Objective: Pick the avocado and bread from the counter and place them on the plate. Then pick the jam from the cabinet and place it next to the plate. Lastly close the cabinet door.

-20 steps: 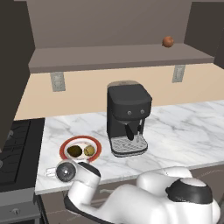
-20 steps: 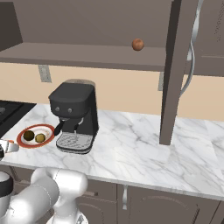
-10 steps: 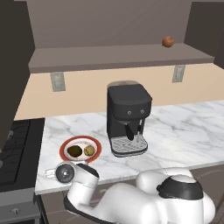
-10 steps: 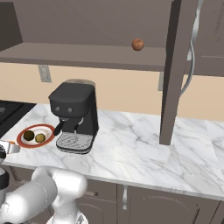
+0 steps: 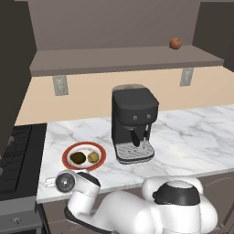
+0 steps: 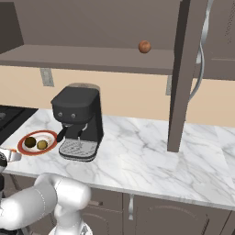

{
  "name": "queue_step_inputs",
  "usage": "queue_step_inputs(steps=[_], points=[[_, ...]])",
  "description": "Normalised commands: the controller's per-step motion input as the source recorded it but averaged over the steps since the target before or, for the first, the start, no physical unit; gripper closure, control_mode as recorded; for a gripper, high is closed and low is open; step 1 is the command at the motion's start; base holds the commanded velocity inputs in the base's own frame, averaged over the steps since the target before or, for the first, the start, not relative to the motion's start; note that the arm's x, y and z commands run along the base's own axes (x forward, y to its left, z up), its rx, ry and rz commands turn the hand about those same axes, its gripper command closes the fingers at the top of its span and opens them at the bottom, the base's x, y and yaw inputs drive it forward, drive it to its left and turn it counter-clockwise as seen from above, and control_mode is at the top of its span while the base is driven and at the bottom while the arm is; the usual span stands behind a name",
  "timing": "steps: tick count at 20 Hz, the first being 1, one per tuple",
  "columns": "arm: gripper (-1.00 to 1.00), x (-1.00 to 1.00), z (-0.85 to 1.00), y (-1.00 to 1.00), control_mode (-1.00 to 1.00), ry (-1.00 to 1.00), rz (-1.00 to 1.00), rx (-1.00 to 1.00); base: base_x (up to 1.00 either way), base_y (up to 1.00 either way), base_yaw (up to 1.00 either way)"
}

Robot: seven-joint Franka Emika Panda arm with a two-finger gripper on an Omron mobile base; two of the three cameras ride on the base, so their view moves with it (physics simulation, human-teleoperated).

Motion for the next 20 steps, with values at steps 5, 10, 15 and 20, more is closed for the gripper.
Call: queue_step_inputs(steps=[5, 10, 15, 20], points=[[1.00, 0.13, -0.15, 0.08, -1.00, 0.00, 0.00, 0.00, 0.00, 0.00, 0.00], [1.00, 0.11, -0.14, 0.04, -1.00, 0.00, 0.00, 0.00, 0.00, 0.00, 0.00], [1.00, 0.06, -0.24, 0.00, -1.00, 0.00, 0.00, 0.00, 0.00, 0.00, 0.00], [1.00, 0.03, -0.31, 0.00, -1.00, 0.00, 0.00, 0.00, 0.00, 0.00, 0.00]])
